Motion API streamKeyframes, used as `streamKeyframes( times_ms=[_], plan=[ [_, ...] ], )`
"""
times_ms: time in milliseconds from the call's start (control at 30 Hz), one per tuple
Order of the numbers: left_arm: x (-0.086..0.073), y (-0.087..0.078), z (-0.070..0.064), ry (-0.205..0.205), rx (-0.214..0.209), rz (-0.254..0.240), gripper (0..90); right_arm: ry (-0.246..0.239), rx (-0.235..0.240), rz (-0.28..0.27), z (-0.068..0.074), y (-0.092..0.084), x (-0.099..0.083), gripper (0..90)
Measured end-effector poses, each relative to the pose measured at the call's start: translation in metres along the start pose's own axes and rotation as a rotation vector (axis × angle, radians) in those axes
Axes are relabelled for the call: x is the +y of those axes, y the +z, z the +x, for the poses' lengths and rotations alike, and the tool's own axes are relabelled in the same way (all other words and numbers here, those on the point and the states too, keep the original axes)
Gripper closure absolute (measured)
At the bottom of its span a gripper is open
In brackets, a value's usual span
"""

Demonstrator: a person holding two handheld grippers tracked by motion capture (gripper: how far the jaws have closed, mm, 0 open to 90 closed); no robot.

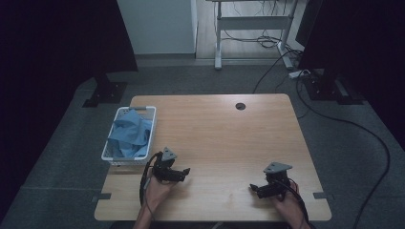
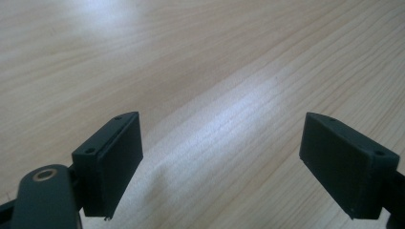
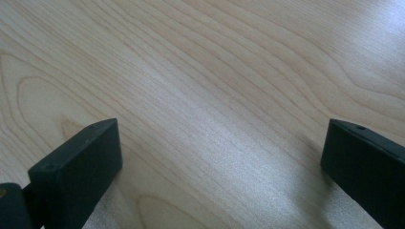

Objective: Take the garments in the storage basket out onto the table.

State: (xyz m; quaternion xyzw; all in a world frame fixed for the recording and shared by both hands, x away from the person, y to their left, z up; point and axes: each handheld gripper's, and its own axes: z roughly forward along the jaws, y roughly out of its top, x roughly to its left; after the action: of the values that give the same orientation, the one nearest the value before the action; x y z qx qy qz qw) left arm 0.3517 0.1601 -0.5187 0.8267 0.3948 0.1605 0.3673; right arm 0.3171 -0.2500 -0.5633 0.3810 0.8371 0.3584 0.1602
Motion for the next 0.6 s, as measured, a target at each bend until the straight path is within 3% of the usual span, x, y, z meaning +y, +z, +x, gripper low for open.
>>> streamKeyframes(
  times_ms=[600],
  plan=[
    [0.028, -0.009, 0.008, 0.016, 0.015, -0.013, 8.5, 0.0, 0.001, 0.0, 0.0, 0.0, 0.0, 0.0]
  ],
)
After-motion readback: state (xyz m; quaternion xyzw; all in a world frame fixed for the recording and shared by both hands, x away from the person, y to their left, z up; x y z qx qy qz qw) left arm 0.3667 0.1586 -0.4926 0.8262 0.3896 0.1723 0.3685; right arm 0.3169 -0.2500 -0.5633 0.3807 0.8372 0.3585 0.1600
